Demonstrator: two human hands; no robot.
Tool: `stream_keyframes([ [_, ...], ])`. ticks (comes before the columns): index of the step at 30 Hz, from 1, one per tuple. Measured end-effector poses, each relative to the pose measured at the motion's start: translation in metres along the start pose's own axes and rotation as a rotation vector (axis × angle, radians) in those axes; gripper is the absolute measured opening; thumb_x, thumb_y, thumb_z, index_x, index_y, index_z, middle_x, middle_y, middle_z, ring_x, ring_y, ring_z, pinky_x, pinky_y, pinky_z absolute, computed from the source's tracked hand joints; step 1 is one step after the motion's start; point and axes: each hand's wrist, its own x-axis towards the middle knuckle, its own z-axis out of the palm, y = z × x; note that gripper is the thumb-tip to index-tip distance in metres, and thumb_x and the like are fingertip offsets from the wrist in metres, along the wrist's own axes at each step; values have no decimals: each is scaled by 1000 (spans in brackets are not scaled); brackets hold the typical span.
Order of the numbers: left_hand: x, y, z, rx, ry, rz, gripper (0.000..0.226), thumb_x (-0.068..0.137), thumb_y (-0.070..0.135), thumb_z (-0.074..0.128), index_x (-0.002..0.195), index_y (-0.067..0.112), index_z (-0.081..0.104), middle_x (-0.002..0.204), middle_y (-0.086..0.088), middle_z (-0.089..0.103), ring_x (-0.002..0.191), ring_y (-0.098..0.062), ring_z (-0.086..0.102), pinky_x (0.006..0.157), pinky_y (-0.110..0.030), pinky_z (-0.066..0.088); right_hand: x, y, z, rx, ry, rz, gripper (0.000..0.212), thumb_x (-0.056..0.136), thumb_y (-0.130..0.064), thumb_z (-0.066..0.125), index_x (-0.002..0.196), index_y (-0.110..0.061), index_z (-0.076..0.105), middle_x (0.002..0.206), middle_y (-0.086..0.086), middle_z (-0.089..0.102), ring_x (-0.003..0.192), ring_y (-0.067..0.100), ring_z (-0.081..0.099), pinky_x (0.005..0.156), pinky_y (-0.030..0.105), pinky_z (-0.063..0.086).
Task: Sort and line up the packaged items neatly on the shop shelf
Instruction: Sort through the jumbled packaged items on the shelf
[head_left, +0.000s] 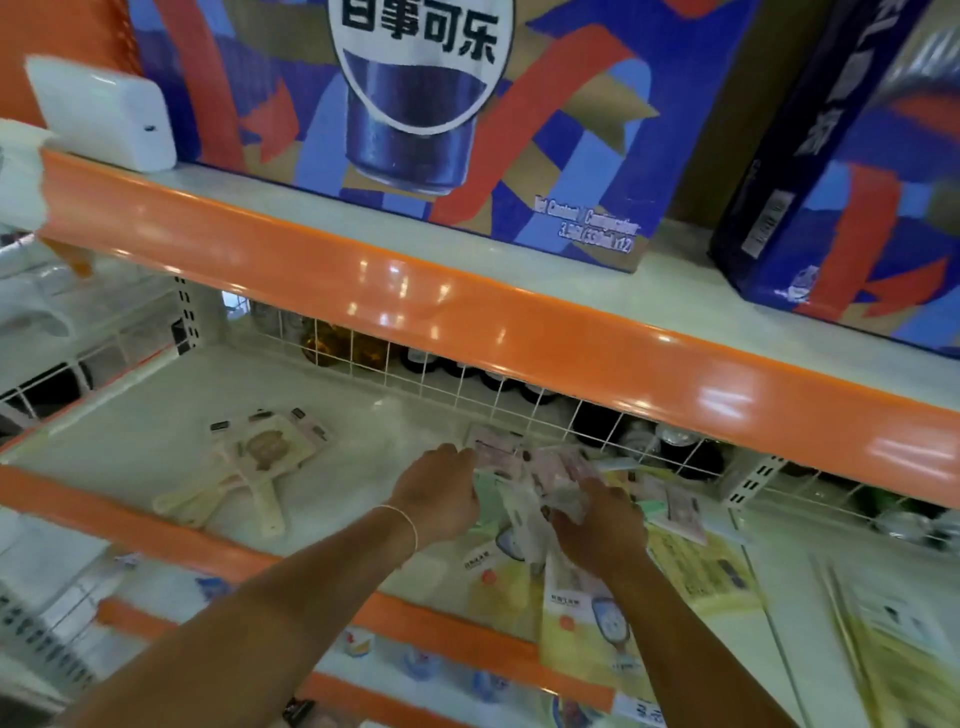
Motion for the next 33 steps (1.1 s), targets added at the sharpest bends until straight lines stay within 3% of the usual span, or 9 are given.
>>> stream_keyframes([
  [4, 4, 22, 15, 32, -62, -1, 35, 92, 21, 45, 127, 12, 49, 121, -11, 50, 109, -28, 52, 83, -34, 43, 10, 32, 5, -91, -84, -42, 87, 57, -85, 44, 123, -29, 48, 126, 3, 50, 120, 31, 46, 98, 42, 42],
  [7, 6, 35, 27, 16, -106, 0, 40, 91, 22, 50, 130, 12, 47, 125, -11, 49, 112, -28, 51, 89, -36, 46, 21, 53, 9, -155, -95, -91, 78, 51, -95, 39, 87, -27, 50, 92, 1, 54, 94, 26, 56, 75, 35, 42],
  [10, 6, 46, 38, -17, -100, -9, 42, 91, 21, 48, 132, 14, 48, 127, -8, 50, 113, -26, 52, 90, -35, 47, 27, 64, 2, -137, -187, -157, 77, 40, -101, 43, 60, -26, 35, 67, 2, 46, 71, 26, 61, 55, 26, 36],
  [11, 6, 50, 42, -24, -94, -14, 40, 91, 21, 48, 130, 14, 49, 126, -8, 51, 112, -25, 52, 89, -34, 47, 24, 65, -6, -131, -229, -179, 75, 39, -98, 50, 64, -28, 41, 69, 2, 49, 76, 27, 63, 56, 25, 36],
  [13, 5, 58, 48, -20, -82, -22, 35, 91, 20, 48, 126, 13, 52, 126, -9, 52, 111, -26, 53, 89, -34, 47, 16, 65, -24, -107, -264, -247, 75, 51, -77, 73, 100, -21, 59, 98, 1, 62, 99, 25, 62, 68, 24, 37],
  [15, 4, 66, 51, -11, -75, -34, 35, 92, 20, 49, 125, 11, 53, 126, -9, 51, 112, -27, 54, 89, -35, 47, 15, 72, -33, -95, -287, -273, 72, 67, -46, 82, 123, -12, 55, 120, 2, 60, 110, 21, 58, 76, 23, 39],
  [20, 2, 85, 60, 22, -107, -77, 37, 92, 24, 47, 125, 11, 52, 123, -11, 53, 109, -27, 55, 90, -37, 49, 13, 89, -46, -230, -279, -317, 48, 76, -20, 73, 119, -3, 60, 118, 13, 64, 107, 28, 61, 89, 37, 52],
  [29, -16, 105, 75, 93, -70, -92, 28, 92, 28, 47, 113, 11, 52, 108, -11, 52, 99, -30, 56, 77, -34, 45, 16, 122, -39, -183, -238, -349, 11, 87, -22, 55, 82, -17, 63, 82, 1, 63, 80, 19, 64, 60, 23, 44],
  [33, -27, 101, 78, 112, 30, -69, 31, 92, 23, 46, 120, 11, 53, 112, -11, 53, 102, -28, 54, 79, -35, 46, 5, 117, -40, -69, -245, -361, 21, 85, -19, 55, 64, -18, 53, 70, 3, 58, 66, 19, 56, 56, 25, 44],
])
